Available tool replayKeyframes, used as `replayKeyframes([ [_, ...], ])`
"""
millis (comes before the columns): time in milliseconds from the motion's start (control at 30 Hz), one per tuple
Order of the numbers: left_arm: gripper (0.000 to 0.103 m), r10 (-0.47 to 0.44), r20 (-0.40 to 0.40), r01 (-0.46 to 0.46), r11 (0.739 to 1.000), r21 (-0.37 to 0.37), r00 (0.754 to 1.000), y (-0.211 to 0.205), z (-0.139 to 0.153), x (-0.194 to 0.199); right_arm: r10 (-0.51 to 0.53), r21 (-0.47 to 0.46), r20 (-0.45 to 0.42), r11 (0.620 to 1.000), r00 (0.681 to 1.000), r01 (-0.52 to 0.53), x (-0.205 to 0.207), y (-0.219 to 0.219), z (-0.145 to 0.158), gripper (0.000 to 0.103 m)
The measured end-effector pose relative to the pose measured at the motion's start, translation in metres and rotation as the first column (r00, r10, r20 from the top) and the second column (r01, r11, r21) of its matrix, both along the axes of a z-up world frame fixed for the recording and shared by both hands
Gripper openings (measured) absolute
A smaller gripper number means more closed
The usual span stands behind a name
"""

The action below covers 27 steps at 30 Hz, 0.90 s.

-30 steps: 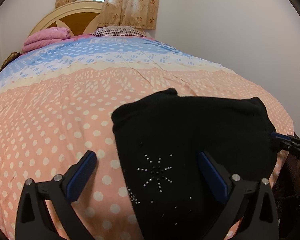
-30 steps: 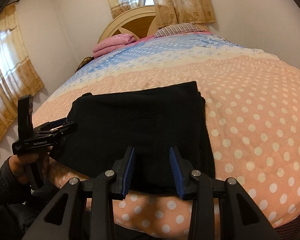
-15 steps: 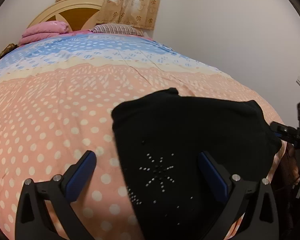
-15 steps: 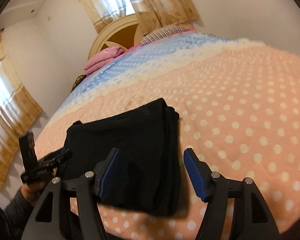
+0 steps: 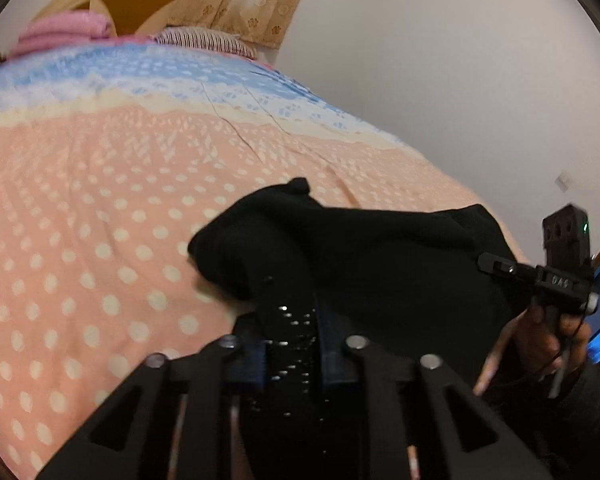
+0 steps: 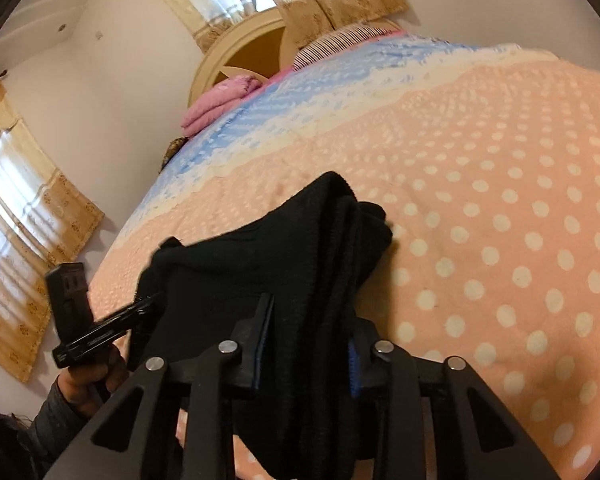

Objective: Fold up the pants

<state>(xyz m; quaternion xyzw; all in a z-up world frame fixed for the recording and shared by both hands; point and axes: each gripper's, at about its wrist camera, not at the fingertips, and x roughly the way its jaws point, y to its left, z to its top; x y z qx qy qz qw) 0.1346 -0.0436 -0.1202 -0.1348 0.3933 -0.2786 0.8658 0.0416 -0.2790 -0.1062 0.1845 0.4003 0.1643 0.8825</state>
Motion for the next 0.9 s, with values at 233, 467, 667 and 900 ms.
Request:
replayKeyframes([
  [233,0.016,0.050,0.092,-0.046,0.998,-0.051,0.995,0.037,0.038,-0.015,0.103,-0.029,0.090,0.994,0.991,-0.101,0.009,0.043,0.054,0.028],
  [467,0.016,0.223,0.157,-0.220,0.975,-0.039,0.962,0.141,0.072,-0.031,0.279,-0.032,0.108,0.960,0.954,-0.278,0.082,0.150,0.059,0.028],
  [667,0.016,0.423,0.157,-0.437,0.897,0.069,0.892,0.220,0.055,-0.041,0.415,-0.002,0.082,0.909,0.906,-0.416,0.143,0.272,0.023,0.028],
  [900,0.032,0.544,0.052,-0.542,0.814,0.208,0.837,0.241,-0.022,-0.025,0.368,-0.039,-0.104,0.927,0.924,-0.374,0.189,0.321,-0.048,0.042],
])
